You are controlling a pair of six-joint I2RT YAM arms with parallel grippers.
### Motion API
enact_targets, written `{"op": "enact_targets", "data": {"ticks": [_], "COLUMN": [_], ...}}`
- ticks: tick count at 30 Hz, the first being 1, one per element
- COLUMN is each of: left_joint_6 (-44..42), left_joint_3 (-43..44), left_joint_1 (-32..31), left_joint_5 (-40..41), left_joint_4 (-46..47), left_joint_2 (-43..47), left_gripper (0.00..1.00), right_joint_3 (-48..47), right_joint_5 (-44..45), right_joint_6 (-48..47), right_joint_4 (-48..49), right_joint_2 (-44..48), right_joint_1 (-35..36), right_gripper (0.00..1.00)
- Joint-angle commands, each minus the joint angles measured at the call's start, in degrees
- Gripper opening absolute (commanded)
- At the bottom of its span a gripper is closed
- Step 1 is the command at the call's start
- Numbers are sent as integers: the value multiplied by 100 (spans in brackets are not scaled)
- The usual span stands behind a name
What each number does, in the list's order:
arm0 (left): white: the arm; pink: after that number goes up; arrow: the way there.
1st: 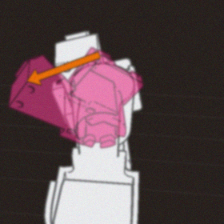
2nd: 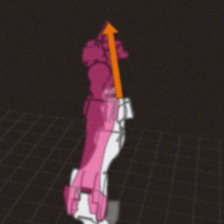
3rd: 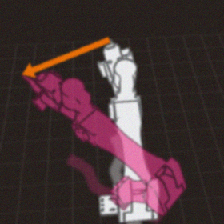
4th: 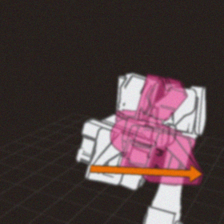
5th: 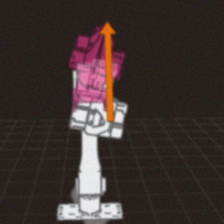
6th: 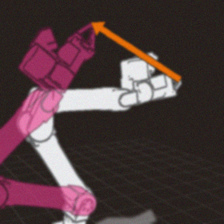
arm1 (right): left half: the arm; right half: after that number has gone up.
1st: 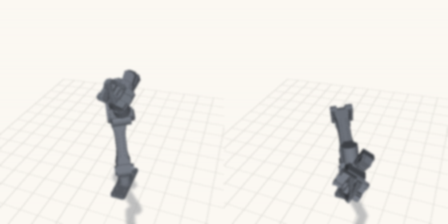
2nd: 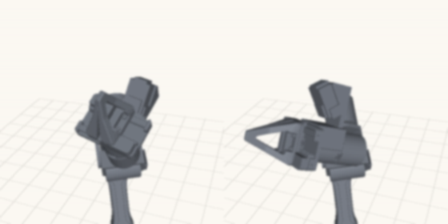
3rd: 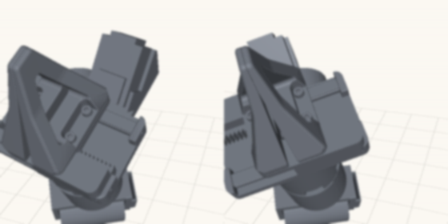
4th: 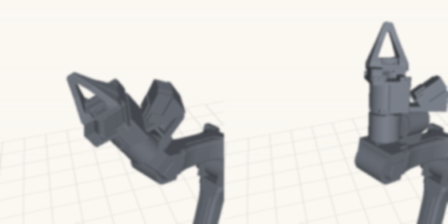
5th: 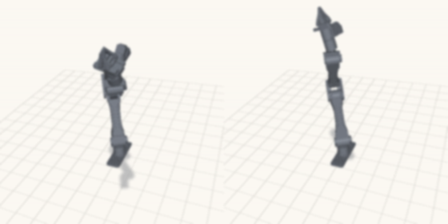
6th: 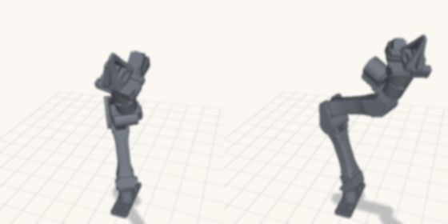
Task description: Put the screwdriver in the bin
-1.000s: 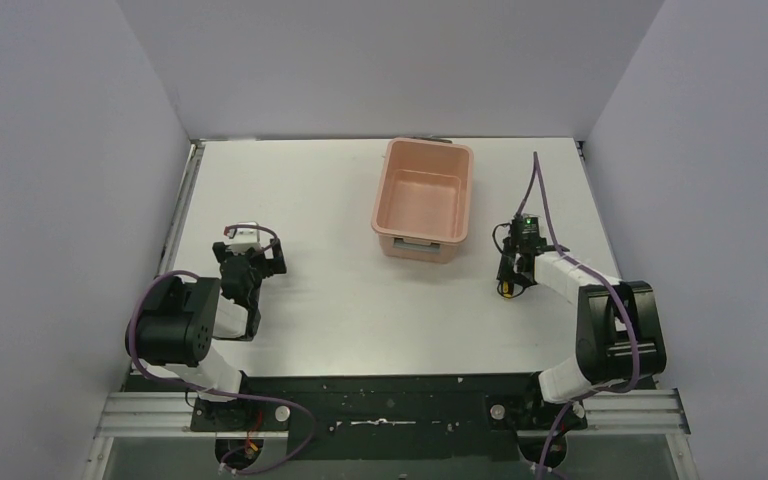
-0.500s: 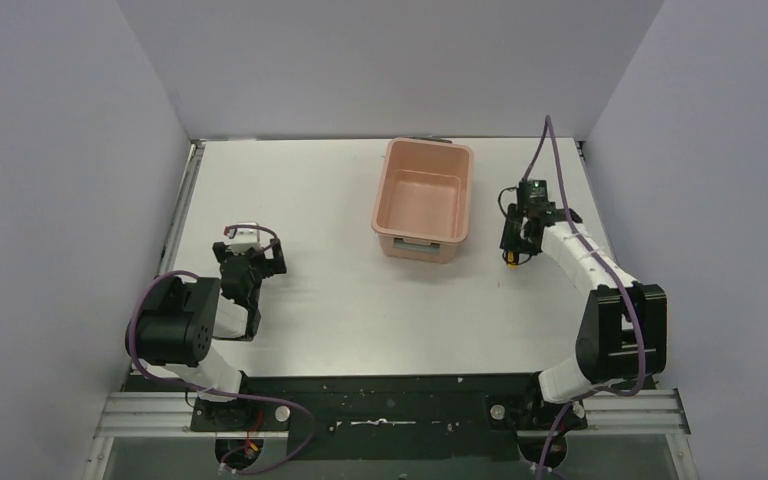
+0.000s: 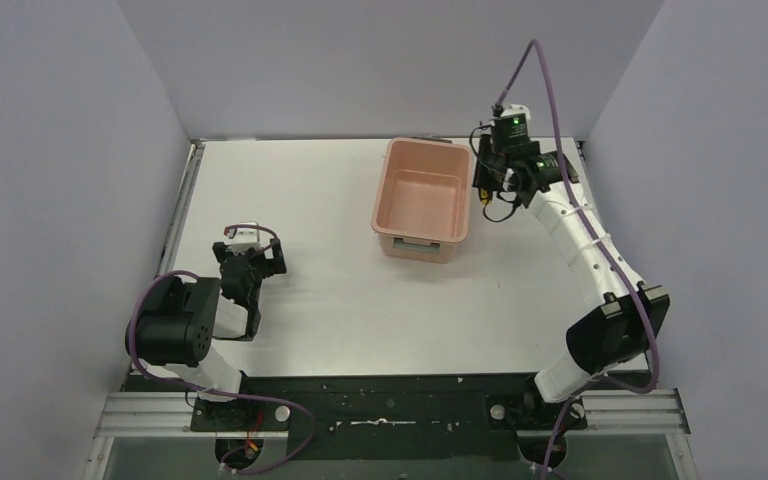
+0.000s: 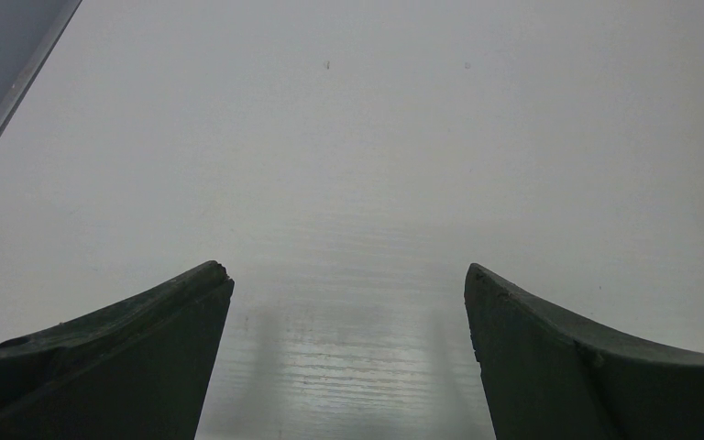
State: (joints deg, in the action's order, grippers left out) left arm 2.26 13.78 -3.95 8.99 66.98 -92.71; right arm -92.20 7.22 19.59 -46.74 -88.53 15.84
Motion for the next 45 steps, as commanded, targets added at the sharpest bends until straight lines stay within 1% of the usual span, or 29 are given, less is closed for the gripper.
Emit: {"op": "enact_targets", "data": {"ticks": [1,6,9,13,16,19,20,23,25,27,30,35,38,40,42,43,45], "left_joint_6": [-41,-36,-41,-40,-40,-42,-41,-40,-41,-41,-41,-35,-40,-41,-37,-41,-39], "left_joint_3": [81,81,81,80,80,81,77,80,79,79,81,81,81,81,81,79,81], "left_joint_1": [25,27,27,25,25,25,25,25,25,25,25,25,26,25,25,26,25], "left_joint_5": [-3,-3,-3,-3,-3,-3,-3,-2,-3,-2,-3,-3,-3,-3,-3,-3,-3], "left_joint_4": [233,231,230,227,226,231,231,222,230,225,224,234,228,226,224,226,223], "left_joint_2": [51,50,48,44,51,49,46,46,50,44,46,50,51,51,49,46,41], "left_gripper": [97,97,97,97,97,97,97,97,97,97,97,97,97,97,97,97,97], "right_joint_3": [-759,-1389,-1517,-1266,-1059,-808,-710,-455,-325,-213,-177,-450,-708,-810,-854,-834,-722], "right_joint_5": [25,44,173,182,369,318,294,280,245,199,141,183,271,333,357,355,113], "right_joint_6": [155,297,474,651,833,969,1033,1210,1308,1352,1343,1128,903,719,528,450,190], "right_joint_4": [-74,112,343,829,1059,1340,1420,1629,1723,1825,1870,1757,1616,1541,1441,1394,1352], "right_joint_2": [-601,-1508,-1953,-2442,-2765,-3036,-3106,-3275,-3340,-3346,-3293,-2964,-2623,-2329,-2066,-1931,-1659], "right_joint_1": [603,1122,1261,1273,1273,1266,1264,1241,1198,1171,1135,1117,1118,1104,1010,929,713], "right_gripper": [1,3,6,8,12,12,14,28,43,54,62,65,67,70,78,87,94]}}
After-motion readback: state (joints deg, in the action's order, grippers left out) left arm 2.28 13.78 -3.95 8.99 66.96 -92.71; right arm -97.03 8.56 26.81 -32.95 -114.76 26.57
